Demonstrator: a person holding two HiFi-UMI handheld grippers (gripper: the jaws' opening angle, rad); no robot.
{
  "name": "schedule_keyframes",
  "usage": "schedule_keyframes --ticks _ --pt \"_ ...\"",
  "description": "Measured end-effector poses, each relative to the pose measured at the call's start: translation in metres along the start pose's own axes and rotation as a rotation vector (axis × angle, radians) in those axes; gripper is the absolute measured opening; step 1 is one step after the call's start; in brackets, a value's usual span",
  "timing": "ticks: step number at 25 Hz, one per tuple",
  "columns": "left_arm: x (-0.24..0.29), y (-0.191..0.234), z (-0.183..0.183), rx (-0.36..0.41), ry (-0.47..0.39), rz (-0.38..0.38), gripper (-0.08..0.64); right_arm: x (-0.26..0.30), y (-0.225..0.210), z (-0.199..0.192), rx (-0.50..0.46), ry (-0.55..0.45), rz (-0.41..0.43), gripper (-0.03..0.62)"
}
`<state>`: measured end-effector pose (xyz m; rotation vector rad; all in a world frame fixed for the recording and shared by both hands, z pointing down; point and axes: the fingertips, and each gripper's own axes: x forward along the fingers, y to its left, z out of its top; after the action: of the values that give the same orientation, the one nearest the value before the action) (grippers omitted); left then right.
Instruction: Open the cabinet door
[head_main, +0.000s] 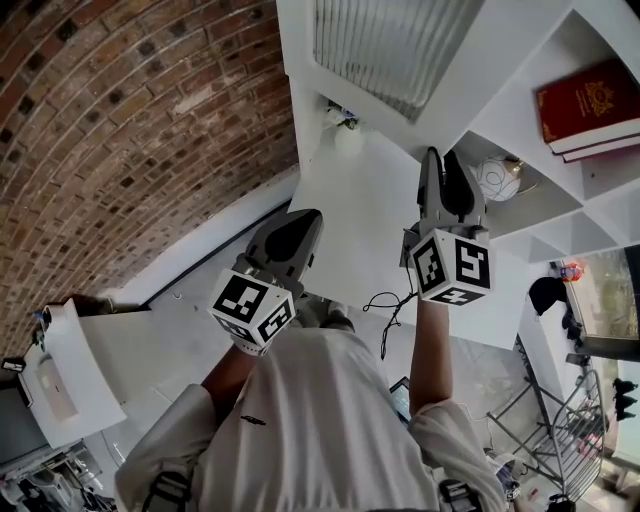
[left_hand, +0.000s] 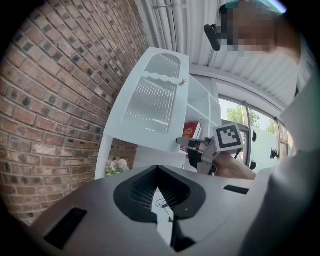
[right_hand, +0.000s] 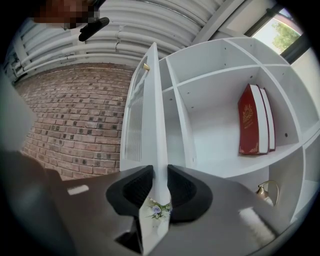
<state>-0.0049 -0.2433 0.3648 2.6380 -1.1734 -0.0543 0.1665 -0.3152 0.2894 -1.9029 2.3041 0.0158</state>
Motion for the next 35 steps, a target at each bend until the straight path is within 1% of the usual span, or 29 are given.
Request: schedule_keyframes --ticks 10,16,20,30,35 --pt "-0.014 -0.004 0.003 0.005 0.004 -0.031 0.009 -0.016 0.017 0.0 0.0 0.003 0.005 0.095" --pt "-0.029 0.004 -0.001 -0.011 -0.001 -0.012 0.009 -0.024 0.026 0.0 0.002 -0.002 0.002 0.091" --pt "-0.042 0.008 -0.001 -0.008 -0.001 -0.01 0.009 -0.03 0.033 0.0 0.004 -0.006 -0.005 0.089" --pt "-0.071 0.01 -0.001 0.005 -0.004 -0.013 0.009 -0.048 0.063 0.001 0.003 -0.021 0.007 0.081" --pt "-0.087 0.013 -0.002 0.006 -0.009 0.001 0.009 -0.054 0.077 0.0 -0.005 -0.031 0.008 0.08"
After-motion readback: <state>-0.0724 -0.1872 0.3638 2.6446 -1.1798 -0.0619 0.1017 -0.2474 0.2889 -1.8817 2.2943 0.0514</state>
